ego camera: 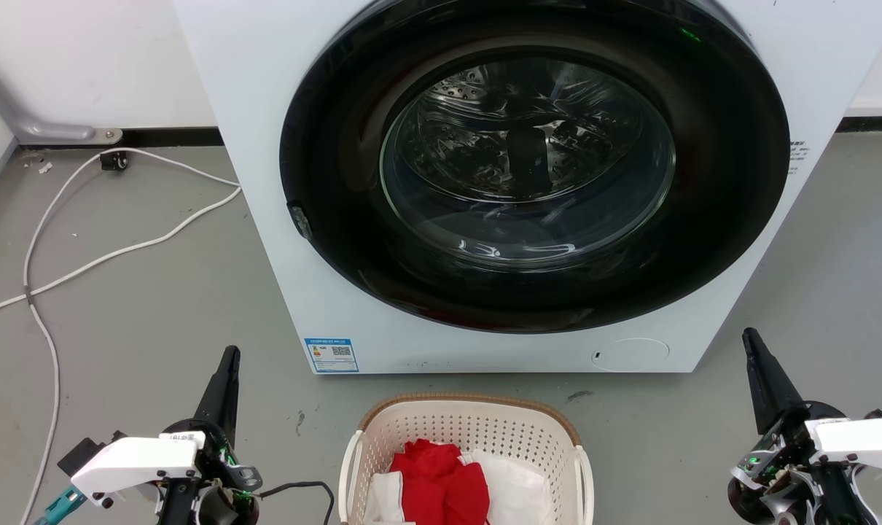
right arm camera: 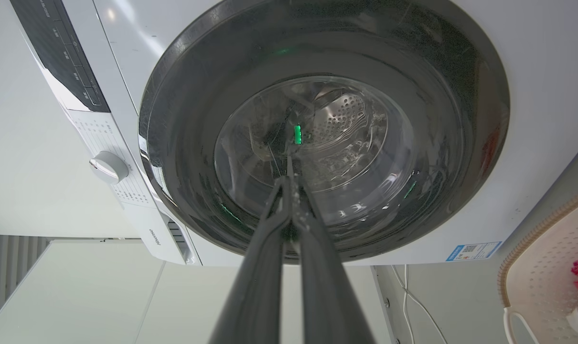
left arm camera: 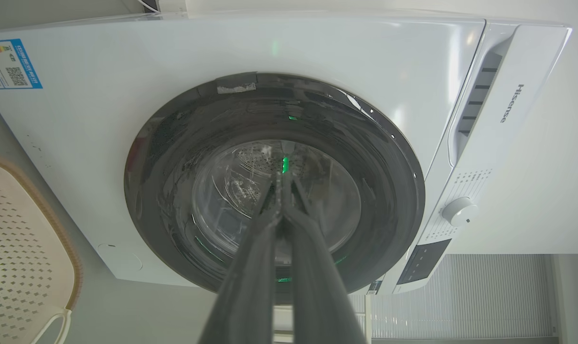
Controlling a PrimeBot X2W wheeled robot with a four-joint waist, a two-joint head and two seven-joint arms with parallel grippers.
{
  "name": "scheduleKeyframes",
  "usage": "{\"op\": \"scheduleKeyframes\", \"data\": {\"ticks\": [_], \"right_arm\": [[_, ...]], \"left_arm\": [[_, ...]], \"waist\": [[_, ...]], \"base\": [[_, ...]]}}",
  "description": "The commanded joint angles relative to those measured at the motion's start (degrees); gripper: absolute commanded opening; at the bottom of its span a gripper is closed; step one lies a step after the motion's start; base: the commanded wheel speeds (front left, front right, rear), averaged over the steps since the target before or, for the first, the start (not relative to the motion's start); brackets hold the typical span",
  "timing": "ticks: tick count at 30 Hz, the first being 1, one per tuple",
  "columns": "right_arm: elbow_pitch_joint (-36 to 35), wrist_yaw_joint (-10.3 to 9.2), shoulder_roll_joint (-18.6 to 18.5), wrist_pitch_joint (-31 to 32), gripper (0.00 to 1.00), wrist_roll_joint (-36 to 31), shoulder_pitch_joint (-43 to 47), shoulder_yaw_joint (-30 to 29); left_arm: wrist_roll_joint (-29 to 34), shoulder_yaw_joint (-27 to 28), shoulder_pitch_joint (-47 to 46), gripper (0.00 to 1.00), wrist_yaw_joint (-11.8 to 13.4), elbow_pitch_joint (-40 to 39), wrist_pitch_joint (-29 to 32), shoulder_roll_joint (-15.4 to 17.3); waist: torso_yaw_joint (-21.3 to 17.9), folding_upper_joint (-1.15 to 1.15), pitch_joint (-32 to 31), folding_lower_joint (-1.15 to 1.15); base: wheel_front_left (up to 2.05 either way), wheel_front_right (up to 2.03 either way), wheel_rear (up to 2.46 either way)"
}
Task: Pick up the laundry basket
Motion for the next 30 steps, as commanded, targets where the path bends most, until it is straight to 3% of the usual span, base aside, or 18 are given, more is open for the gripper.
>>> {"op": "scheduleKeyframes", "data": {"ticks": [1,9,10,19,30], "right_arm": [[0.0,-0.02,-0.2,0.1,0.00,0.2,-0.6,0.0],[0.0,-0.02,-0.2,0.1,0.00,0.2,-0.6,0.0],[0.1,0.01,0.0,0.0,1.00,0.0,0.1,0.0],[1.0,-0.01,0.2,-1.9,1.00,-1.9,1.7,0.5],[-3.1,-0.01,0.1,-4.9,1.00,-15.8,2.3,0.4]], "left_arm": [[-0.1,0.1,-0.5,0.00,-0.2,0.0,0.1,0.0],[-0.1,0.1,-0.5,0.00,-0.2,0.0,0.1,0.0],[0.0,0.0,0.1,1.00,0.0,0.2,-0.1,0.0],[1.6,-0.6,1.7,1.00,0.0,0.2,-1.9,-0.2],[14.4,-0.6,1.7,1.00,0.8,-3.8,-4.9,-0.1]], "waist": [[0.0,0.00,0.0,0.00],[0.0,0.00,0.0,0.00],[0.0,0.00,0.0,0.00],[0.0,0.00,0.1,0.00],[0.0,0.00,0.2,0.00]], "base": [[0.00,0.00,0.00],[0.00,0.00,0.00],[0.00,0.00,0.00],[0.00,0.00,0.00],[0.00,0.00,0.00]]}}
